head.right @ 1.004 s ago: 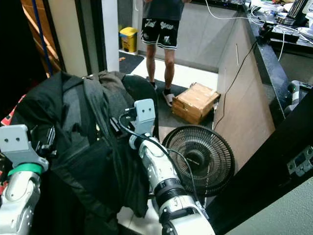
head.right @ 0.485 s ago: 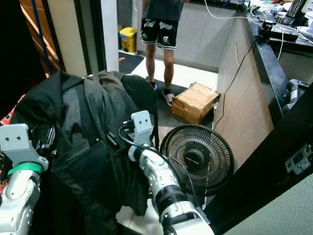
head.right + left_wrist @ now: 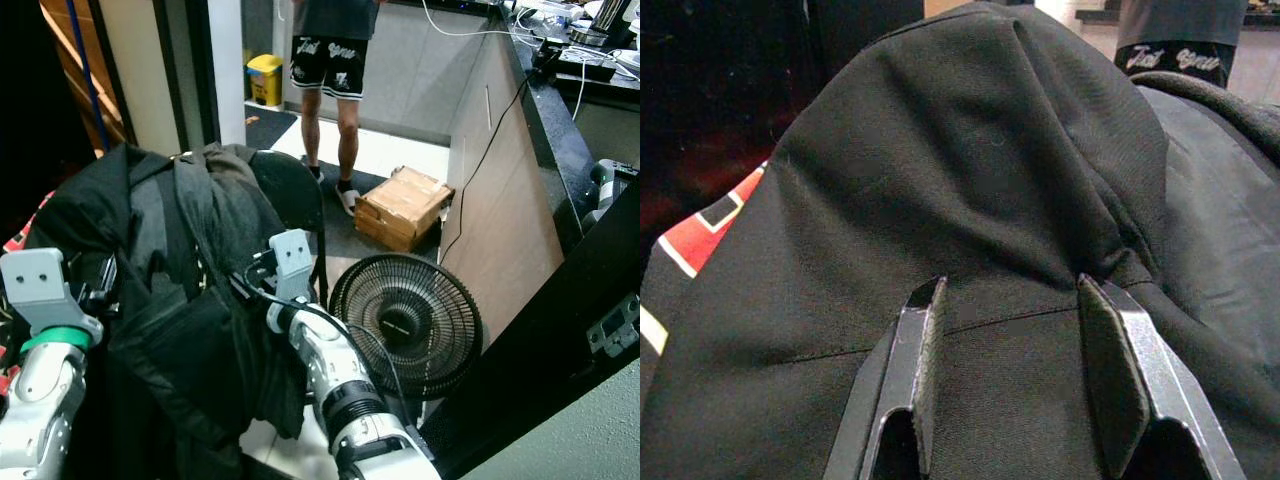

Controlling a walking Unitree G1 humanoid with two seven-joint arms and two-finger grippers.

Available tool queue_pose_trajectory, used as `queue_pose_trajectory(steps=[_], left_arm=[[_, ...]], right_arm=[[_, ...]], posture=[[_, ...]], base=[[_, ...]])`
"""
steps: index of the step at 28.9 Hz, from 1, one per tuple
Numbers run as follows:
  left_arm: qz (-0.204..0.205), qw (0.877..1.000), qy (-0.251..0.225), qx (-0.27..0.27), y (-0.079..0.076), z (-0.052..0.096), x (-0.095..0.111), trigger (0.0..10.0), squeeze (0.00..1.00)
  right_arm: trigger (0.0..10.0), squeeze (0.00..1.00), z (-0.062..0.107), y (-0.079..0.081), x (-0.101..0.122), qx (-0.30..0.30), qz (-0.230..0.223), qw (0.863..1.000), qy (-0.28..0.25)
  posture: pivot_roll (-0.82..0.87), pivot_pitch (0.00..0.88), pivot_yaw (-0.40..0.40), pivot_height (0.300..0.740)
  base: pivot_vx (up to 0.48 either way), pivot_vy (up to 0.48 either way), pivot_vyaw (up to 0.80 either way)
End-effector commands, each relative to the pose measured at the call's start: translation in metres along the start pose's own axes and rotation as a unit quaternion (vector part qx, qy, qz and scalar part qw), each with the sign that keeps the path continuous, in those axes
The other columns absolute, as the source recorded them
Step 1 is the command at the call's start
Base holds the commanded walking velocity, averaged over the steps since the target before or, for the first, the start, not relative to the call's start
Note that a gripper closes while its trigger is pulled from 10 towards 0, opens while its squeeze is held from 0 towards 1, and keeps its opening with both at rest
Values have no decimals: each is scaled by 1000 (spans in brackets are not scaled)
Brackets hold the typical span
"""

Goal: Clothes washing

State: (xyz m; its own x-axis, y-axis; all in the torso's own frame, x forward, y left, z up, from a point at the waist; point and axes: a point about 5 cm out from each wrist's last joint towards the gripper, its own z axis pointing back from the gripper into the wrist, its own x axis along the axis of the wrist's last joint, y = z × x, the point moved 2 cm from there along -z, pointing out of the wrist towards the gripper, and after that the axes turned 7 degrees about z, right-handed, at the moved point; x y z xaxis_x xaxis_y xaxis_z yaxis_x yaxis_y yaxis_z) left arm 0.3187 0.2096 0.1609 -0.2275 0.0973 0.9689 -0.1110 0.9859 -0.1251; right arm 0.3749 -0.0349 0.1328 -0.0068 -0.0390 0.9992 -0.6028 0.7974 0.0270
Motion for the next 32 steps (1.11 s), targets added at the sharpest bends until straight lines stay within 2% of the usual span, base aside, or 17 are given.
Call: queue_pose_trajectory(steps=[1,6,13,20,21,23,24,26,27,28,29,30,31,32], left_arm=[[-3,1000,25,-4,-2,1,-10,10000,0],[-3,1000,26,2,-2,0,-11,10000,0],[-1,1000,26,4,-2,0,-13,10000,0],[4,1000,27,1,-7,-4,-14,10000,0],[4,1000,26,-3,-7,-5,-15,10000,0],[4,1000,26,-3,-7,-5,-15,10000,0],[9,1000,26,-6,-8,-5,-15,10000,0],[10,1000,26,-6,-8,-4,-15,10000,0],[10,1000,20,-1,-6,-5,-13,10000,0],[10,1000,20,-1,-6,-5,-13,10000,0],[20,1000,-2,21,0,-5,-8,10000,0],[26,999,-10,26,1,-6,-6,10000,0],[26,999,-10,26,1,-6,-6,10000,0],[30,999,-14,28,1,-6,-5,10000,0]], right_arm=[[0,0,6,-7,-7,-21,-12,1000,5],[0,0,10,-15,-5,-40,-21,999,-3],[0,0,13,-19,-6,-48,-22,999,-4],[0,0,18,-33,0,-86,-22,996,-13],[0,0,21,-44,22,-116,-41,989,-77],[0,0,21,-44,22,-116,-41,989,-77],[0,0,25,-52,45,-135,-94,976,-144],[0,0,26,-53,48,-137,-107,972,-156],[0,0,33,-69,73,-167,-163,947,-220],[0,0,33,-69,73,-167,-163,947,-220],[0,0,61,-112,116,-240,-236,883,-328],[0,0,71,-125,127,-260,-251,862,-355],[0,0,71,-125,127,-260,-251,862,-355],[0,0,75,-131,130,-271,-252,855,-363]], posture=[[140,35,27,740],[140,35,27,740],[130,21,20,740],[117,14,25,740],[115,12,25,740],[115,12,25,740],[118,11,23,740],[118,11,23,740],[118,11,23,740],[118,11,23,740],[124,12,18,740],[124,12,18,740],[124,12,18,740],[124,12,18,740]], base=[[0,0,0],[0,0,0],[0,0,0],[0,0,0],[0,0,0],[0,0,0],[0,0,0],[0,0,0],[0,0,0],[0,0,0],[0,0,0],[0,0,0],[0,0,0],[0,0,0]])
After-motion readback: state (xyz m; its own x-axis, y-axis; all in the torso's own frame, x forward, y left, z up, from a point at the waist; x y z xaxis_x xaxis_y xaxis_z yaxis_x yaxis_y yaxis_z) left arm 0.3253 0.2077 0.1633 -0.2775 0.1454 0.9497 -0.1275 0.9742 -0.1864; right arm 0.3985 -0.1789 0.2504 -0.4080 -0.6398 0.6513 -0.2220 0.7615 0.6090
